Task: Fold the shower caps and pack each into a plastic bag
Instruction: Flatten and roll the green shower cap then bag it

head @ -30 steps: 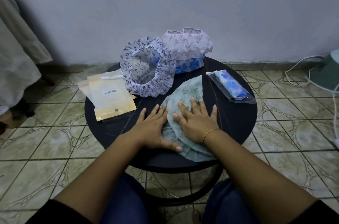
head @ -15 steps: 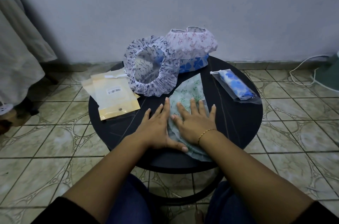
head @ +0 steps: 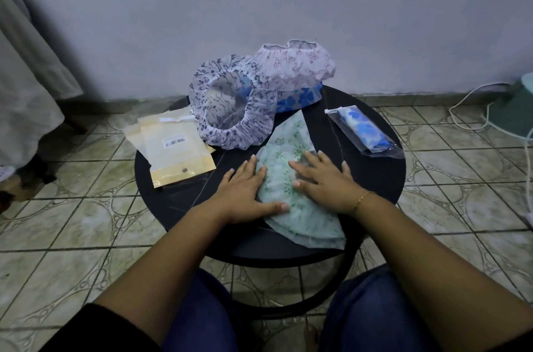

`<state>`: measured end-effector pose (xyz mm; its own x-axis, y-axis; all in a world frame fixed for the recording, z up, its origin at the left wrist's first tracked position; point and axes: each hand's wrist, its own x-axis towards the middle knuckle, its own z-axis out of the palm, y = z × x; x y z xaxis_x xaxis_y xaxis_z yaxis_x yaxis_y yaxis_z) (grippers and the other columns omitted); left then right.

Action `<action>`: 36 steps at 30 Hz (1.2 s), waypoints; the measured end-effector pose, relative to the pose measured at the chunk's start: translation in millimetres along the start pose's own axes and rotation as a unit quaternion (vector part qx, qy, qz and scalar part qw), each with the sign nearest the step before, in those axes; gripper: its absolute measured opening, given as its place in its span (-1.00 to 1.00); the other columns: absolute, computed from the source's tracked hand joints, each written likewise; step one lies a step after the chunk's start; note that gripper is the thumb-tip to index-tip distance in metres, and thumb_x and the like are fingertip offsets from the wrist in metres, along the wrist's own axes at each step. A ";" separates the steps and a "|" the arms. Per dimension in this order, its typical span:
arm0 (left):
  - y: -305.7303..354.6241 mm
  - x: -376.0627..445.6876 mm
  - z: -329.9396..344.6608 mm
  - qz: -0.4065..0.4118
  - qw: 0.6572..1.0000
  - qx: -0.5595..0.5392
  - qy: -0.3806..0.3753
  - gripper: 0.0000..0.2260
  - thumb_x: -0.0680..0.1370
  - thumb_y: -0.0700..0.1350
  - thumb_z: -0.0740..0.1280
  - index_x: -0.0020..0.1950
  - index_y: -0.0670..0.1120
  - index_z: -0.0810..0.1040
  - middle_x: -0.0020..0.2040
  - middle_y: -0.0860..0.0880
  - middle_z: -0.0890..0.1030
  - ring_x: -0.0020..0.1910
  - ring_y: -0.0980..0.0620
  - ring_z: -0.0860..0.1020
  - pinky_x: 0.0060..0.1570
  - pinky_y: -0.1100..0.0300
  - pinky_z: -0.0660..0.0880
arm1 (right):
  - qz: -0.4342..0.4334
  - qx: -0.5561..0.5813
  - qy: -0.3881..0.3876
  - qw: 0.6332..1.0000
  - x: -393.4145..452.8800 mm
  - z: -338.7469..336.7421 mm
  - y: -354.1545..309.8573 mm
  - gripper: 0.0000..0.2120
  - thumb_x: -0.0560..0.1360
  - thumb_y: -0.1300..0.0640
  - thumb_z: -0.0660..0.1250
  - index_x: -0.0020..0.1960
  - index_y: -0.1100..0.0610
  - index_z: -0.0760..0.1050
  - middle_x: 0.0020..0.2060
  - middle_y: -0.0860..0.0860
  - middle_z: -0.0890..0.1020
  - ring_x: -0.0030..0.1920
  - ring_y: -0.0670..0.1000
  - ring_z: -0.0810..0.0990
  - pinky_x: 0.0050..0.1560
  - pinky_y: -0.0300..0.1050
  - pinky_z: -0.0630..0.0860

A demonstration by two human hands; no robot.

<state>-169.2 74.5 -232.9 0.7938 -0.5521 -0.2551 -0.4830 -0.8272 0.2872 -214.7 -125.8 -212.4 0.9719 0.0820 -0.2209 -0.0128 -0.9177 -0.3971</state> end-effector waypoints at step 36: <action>41.0 8.5 14.3 0.050 0.995 0.070 0.046 -0.47 0.65 0.09 -0.08 0.56 0.01 -0.19 0.57 0.01 -0.20 0.53 0.06 -0.22 0.47 0.10 -0.23 | -0.133 -0.070 0.347 0.926 -97.7 67.4 28.1 -0.72 0.37 0.15 0.19 -0.05 0.13 0.64 -0.38 -0.01 0.42 -0.31 0.04 0.43 0.04 0.01 0.46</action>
<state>-187.5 34.3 -236.5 0.7668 -0.6253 -0.1449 -0.6024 -0.7790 0.1741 -325.9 -133.4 -262.0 0.8535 0.0875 0.5136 0.2321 -0.9464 -0.2245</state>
